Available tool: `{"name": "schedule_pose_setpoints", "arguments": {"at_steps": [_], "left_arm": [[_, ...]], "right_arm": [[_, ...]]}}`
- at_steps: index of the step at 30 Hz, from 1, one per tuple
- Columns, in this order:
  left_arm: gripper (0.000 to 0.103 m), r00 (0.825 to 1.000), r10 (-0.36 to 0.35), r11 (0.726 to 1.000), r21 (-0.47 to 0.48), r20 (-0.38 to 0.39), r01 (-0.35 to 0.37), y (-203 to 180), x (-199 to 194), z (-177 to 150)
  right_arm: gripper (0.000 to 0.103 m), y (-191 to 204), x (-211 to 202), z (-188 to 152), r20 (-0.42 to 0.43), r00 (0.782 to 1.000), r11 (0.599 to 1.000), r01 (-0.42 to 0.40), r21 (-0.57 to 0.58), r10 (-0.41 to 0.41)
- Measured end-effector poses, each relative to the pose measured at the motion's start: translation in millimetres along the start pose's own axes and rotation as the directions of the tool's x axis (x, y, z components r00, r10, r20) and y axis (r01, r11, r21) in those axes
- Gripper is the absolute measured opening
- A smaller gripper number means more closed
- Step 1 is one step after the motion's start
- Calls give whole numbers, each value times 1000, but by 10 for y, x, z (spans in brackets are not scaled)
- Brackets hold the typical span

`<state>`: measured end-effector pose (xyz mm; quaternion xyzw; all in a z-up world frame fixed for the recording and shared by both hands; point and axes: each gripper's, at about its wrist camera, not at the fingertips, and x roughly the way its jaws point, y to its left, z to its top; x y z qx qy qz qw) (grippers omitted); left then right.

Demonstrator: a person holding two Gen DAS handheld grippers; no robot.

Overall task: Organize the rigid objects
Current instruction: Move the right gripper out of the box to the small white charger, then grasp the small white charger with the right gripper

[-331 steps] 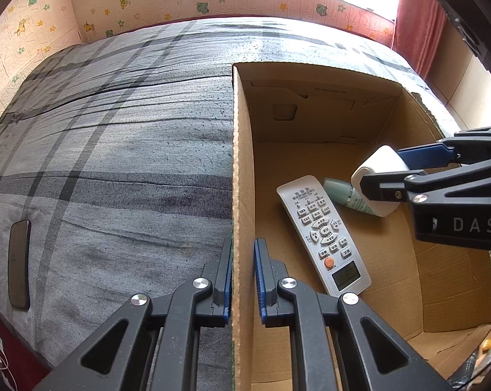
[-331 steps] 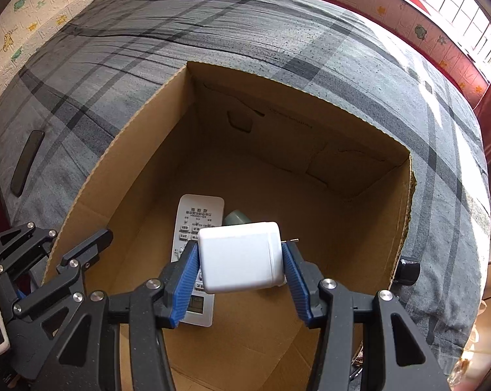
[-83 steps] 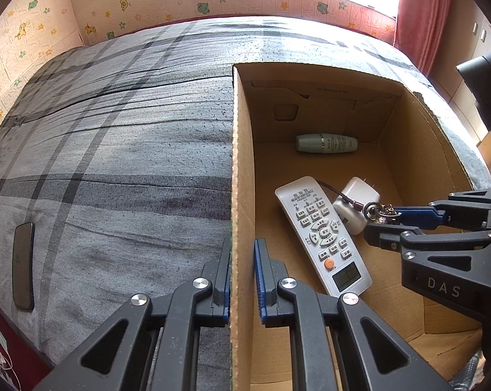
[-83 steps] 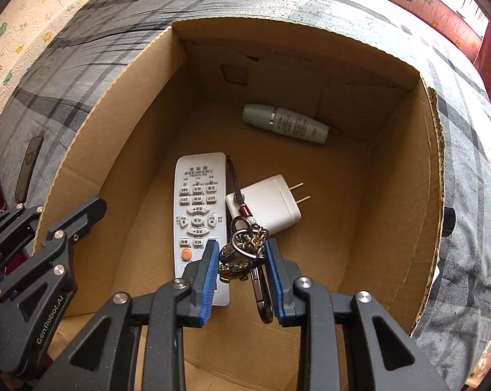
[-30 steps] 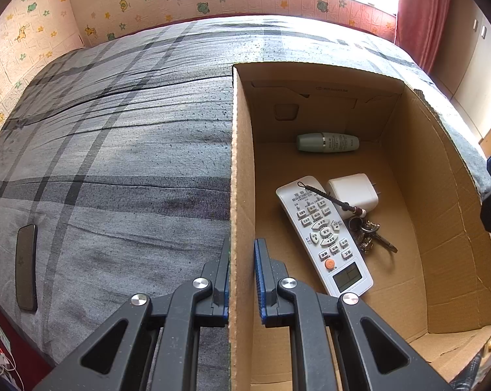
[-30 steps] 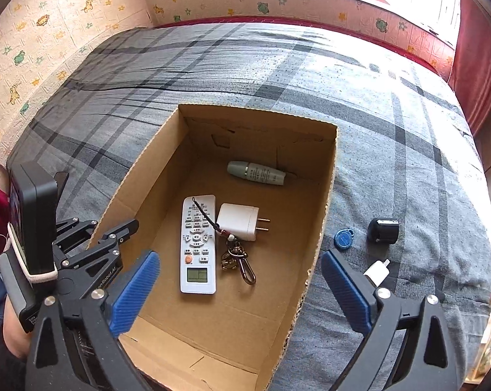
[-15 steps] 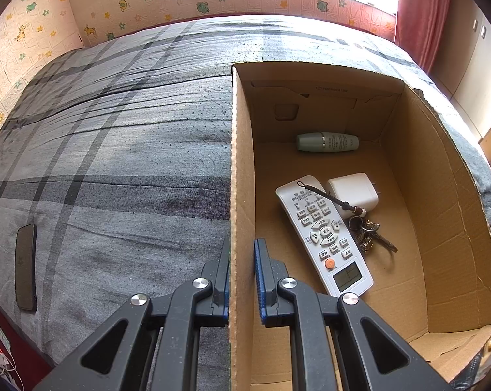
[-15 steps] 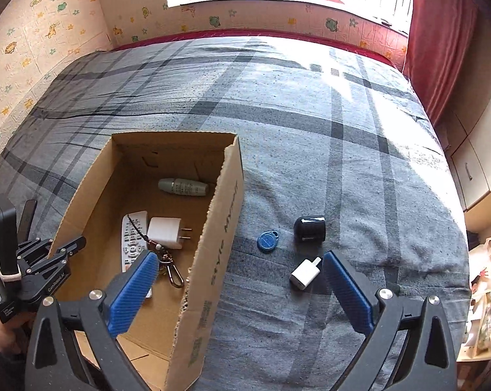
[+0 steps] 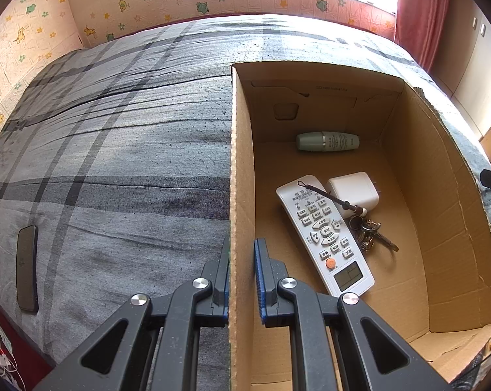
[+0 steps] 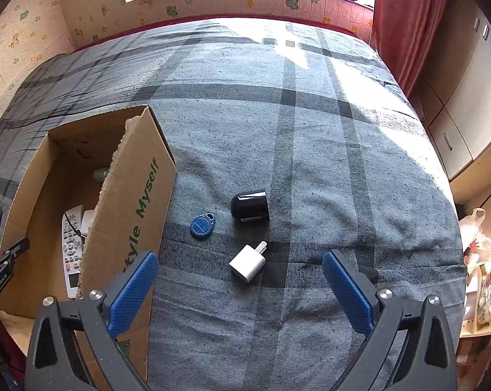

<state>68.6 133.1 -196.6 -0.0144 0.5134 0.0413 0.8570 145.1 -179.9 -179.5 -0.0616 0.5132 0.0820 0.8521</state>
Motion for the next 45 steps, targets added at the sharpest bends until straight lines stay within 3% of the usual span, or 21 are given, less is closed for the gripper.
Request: {"name": "schedule_pose_setpoints", "arguments": {"at_steps": [21,26,29,31,45], "left_arm": [[13,1000,6,1000,6,4,-6,-4,-5,-4],[13,1000,4,1000,6,3,-4,-2,-3,-4],[13,1000,4,1000,5,3,-4,-5,-7,-3],[13,1000,5,1000,6,3,-5,-8,-5,-1],[13,1000,7,1000,9,3,-7,-14,-2,-2]], "right_arm": [[100,-193,813,-202,-84,996,996,37,82,-31],[86,-197,884,-202,-87,995,995,46,88,-39],[69,-200,905,-207,-94,995,995,26,99,-16],[40,-198,913,-209,-96,995,995,0,104,10],[39,-135,705,-232,-84,996,998,22,64,-16]]}}
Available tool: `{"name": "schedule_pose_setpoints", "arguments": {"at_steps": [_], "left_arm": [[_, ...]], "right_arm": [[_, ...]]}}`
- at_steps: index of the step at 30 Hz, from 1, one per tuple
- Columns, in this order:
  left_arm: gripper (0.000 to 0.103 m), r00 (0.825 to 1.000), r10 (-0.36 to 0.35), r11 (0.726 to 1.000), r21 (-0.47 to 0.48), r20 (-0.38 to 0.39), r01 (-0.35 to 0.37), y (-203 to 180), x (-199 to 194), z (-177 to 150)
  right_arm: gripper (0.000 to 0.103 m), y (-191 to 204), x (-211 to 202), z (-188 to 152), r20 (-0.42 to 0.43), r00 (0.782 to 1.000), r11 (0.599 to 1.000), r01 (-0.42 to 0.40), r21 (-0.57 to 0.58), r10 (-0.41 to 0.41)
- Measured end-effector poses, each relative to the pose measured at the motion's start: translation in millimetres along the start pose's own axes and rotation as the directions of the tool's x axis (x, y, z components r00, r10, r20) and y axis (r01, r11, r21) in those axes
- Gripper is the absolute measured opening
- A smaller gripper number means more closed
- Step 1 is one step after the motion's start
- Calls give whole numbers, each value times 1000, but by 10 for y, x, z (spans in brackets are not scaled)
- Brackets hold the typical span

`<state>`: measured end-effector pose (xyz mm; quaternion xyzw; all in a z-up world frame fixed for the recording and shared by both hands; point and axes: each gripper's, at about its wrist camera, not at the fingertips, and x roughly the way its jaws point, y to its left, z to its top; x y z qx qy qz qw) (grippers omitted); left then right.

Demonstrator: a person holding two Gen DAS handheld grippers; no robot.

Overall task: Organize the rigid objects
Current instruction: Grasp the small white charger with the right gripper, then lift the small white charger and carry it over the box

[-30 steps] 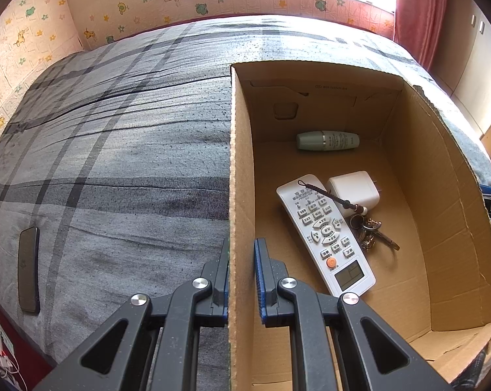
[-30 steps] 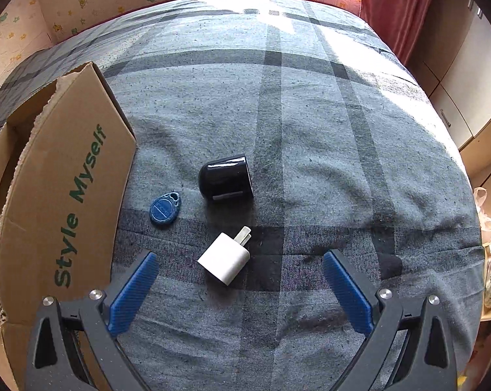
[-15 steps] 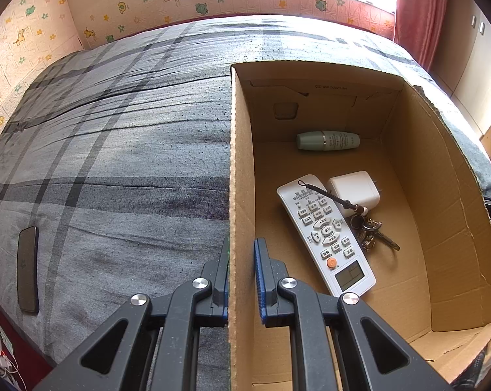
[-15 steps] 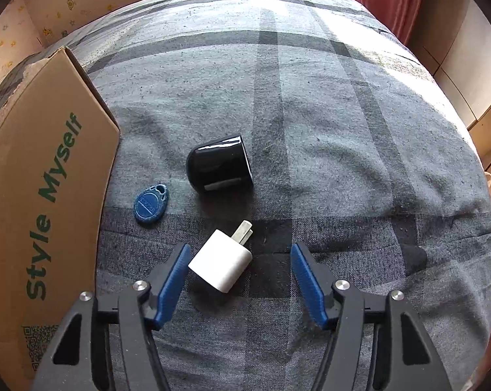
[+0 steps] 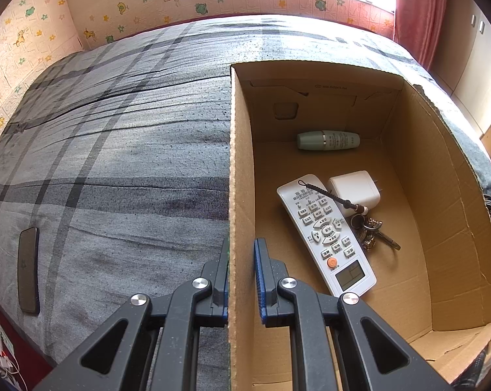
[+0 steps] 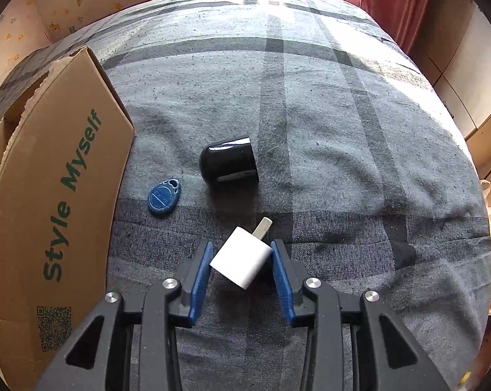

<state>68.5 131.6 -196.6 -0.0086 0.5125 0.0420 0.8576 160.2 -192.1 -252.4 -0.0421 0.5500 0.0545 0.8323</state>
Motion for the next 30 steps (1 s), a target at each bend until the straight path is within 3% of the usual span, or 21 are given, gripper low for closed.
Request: {"name": "schedule_pose_setpoints", "arguments": {"at_steps": [18,30], "left_arm": [[13,1000,-6,1000,-5,0,6,21,3,5],[13,1000,-9,1000,-7,1,9,32,5,2]], "right_arm": [[39,236,-724,53,64,998,998,11,-70,-7],[39,561,-1183,137,117,992,990,-22,-140,39]]}}
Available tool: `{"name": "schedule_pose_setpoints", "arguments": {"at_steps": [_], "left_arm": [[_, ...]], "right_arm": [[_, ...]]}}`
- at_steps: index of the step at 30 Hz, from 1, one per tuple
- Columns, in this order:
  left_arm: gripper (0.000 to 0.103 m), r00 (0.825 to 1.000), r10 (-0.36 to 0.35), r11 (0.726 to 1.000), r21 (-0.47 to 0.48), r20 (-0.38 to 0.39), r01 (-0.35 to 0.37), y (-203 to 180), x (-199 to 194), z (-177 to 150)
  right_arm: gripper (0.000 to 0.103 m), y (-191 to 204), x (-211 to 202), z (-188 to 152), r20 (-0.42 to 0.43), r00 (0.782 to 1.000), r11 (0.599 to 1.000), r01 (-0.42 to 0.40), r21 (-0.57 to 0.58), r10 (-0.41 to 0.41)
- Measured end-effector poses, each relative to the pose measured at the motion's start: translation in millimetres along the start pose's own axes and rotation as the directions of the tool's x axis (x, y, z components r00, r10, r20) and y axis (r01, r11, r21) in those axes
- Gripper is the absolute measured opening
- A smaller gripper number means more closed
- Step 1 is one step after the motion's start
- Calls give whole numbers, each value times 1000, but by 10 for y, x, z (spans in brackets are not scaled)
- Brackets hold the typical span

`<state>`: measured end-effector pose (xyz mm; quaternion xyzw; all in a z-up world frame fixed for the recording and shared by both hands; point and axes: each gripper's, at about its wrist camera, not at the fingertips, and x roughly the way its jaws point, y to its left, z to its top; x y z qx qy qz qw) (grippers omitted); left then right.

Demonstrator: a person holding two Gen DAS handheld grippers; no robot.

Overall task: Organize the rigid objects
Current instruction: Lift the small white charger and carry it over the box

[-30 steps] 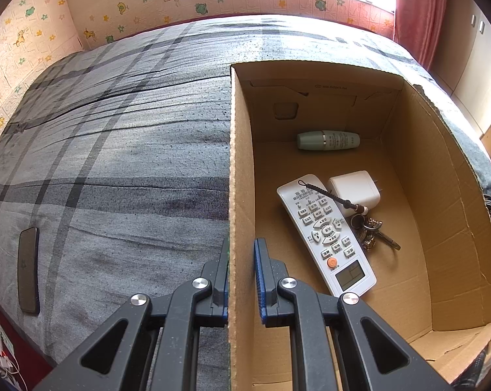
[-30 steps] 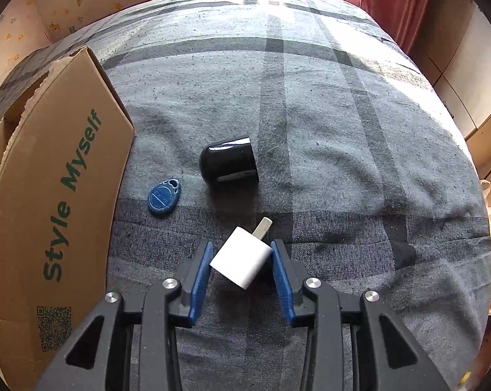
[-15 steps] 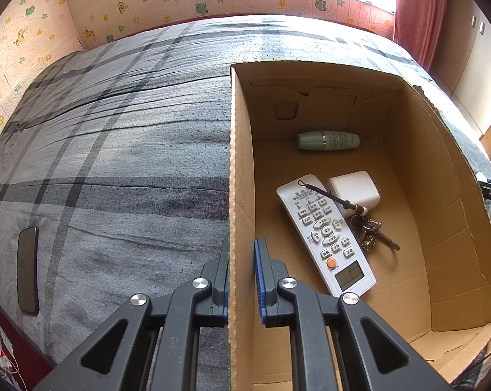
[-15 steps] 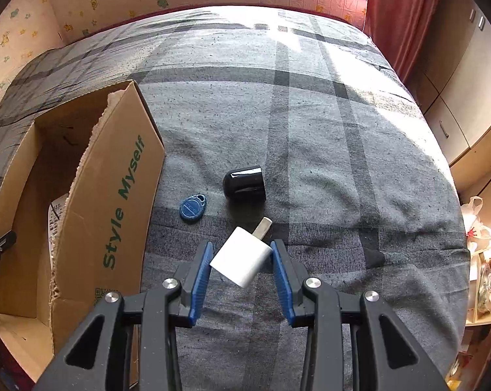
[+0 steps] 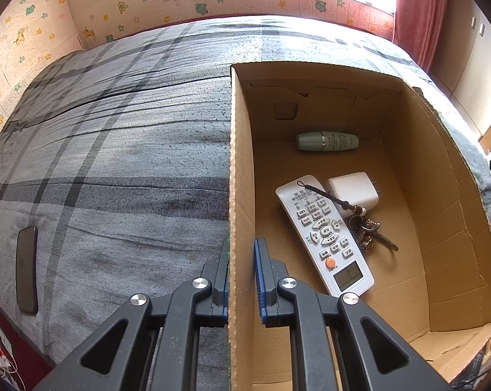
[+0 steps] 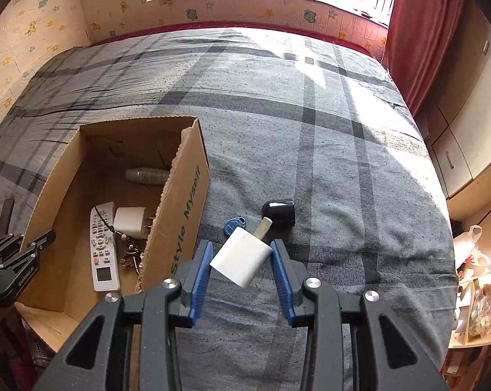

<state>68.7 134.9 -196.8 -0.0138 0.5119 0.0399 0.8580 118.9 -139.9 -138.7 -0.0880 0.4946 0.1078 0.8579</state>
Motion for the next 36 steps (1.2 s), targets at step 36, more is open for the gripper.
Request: {"name": "schedule_pose_setpoints", "arguments": {"at_steps": [36], "left_arm": [[13,1000,-5,1000,-4,-1,5,-10,-19,-1]], "right_arm": [[39,1278,56,232,-28,982,951,-188,-245,187]]}}
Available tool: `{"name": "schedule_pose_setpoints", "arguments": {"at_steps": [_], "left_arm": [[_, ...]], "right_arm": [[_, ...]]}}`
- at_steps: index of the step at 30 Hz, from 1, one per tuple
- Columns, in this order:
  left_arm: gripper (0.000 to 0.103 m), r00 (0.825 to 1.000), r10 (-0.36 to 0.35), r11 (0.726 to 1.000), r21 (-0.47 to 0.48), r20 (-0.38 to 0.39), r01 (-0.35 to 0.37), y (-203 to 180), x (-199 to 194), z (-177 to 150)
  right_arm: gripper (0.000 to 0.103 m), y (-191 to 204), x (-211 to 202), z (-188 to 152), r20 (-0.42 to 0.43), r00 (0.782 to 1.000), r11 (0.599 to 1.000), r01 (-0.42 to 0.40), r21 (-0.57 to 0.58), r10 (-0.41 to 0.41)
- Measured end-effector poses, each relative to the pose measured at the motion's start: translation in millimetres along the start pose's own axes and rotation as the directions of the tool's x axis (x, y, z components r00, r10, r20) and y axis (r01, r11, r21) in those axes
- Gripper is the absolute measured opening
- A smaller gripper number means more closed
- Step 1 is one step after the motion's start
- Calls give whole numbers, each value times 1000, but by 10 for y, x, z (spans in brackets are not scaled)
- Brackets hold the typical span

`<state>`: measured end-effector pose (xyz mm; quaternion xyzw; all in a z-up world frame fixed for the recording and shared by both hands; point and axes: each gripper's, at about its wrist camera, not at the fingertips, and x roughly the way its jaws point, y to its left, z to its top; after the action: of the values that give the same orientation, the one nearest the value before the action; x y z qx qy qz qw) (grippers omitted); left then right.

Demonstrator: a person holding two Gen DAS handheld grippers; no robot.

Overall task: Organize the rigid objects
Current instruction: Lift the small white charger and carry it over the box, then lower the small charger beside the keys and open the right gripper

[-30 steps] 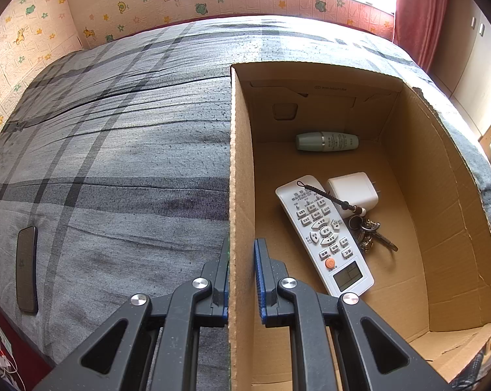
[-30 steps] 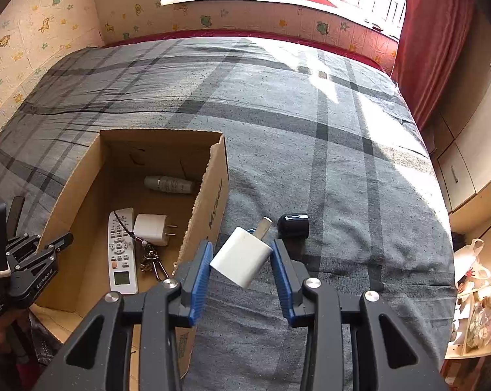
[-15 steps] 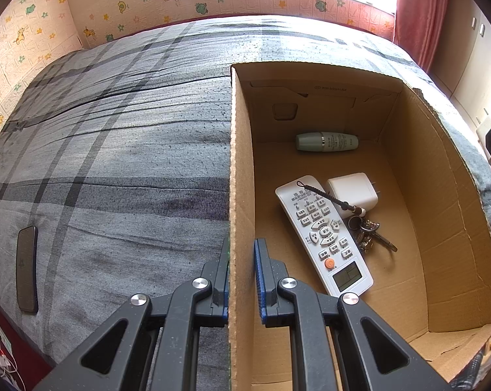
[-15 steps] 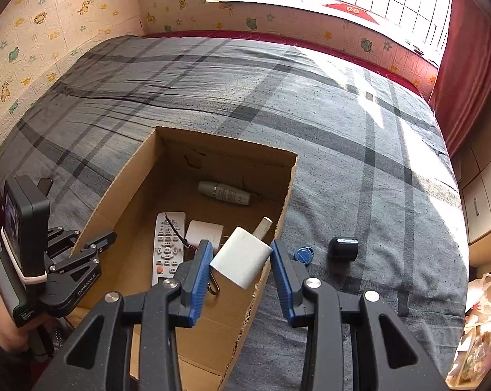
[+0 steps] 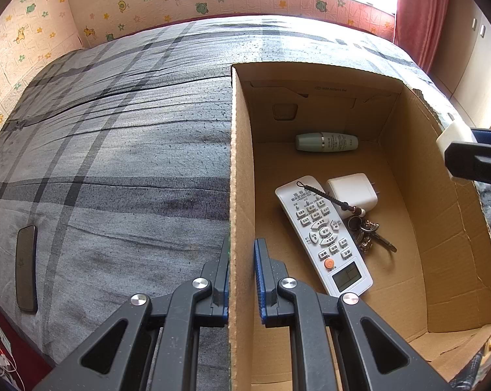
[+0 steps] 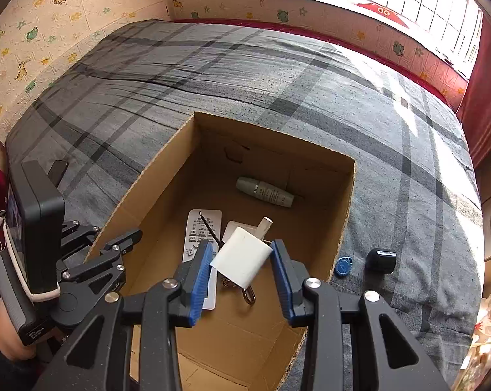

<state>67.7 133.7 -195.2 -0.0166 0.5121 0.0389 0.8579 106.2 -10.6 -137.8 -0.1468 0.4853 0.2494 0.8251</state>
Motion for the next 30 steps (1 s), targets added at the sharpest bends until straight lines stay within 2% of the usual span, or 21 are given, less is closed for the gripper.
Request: {"name": "schedule_pose_setpoints", "arguments": {"at_steps": [13,23,30], "left_arm": [[13,1000,-3,1000,-1,0,3,5,-6,2],[13,1000,-2,1000,-1,0,2,1,-2,1],[13,1000,-2,1000,-1,0,2,-1,-3,1]], "right_arm": [[39,131,506,4,-104,994,1000,-18,-4,17],[39,151,882,-58,-212,977,1000,-17,5,17],[40,127,1016,-79,-245,969,1000,-10,15,14]]}}
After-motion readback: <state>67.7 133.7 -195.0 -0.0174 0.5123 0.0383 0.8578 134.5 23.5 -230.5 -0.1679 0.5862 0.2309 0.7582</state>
